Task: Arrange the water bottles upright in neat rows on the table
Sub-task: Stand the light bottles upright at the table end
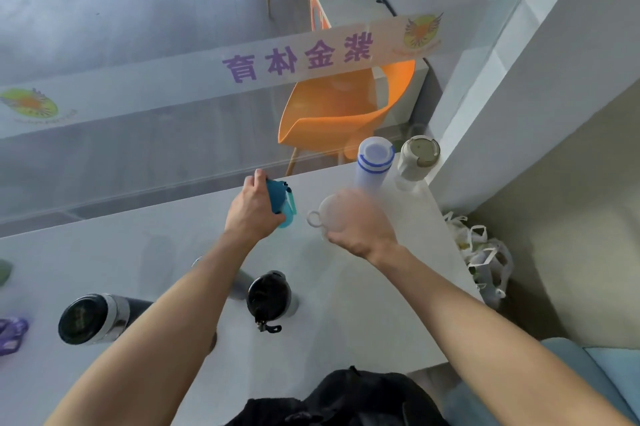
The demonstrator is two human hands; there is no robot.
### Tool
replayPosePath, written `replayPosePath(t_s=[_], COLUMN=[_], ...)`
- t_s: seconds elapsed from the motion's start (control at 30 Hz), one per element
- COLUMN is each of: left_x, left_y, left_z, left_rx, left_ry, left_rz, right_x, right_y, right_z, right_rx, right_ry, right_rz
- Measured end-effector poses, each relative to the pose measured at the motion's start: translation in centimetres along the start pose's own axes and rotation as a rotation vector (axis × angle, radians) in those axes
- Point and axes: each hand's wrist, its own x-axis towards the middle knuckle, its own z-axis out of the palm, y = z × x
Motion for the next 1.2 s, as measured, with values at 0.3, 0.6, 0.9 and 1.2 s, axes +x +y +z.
replayPosePath(t_s=[0.3, 0.6, 0.9, 1.2], left_x=[3.4, 3.8, 3.8, 3.5], left_y=[-1.1, -1.7, -1.6, -2.2], left_z=[-0.2, -0.7, -0.7, -1.0], left_rx=[-0.043, -0.049, -0.027, 0.001], left_ry=[0.008, -0.017, 0.008, -0.059], left_rz=[-0.045, -0.084, -0.102, -0.102], right_x=[8.5, 9.9, 10.3, 10.6], right_y=[-2.1, -1.9, -1.8, -1.9], right_z=[1.3, 3.7, 4.2, 3.6], right_rx=[0.044, 0.048, 0.035, 0.022], right_ry=[0.025, 0.044, 0.059, -0.002], right_rz=[0.037, 0.064, 0.073, 0.096])
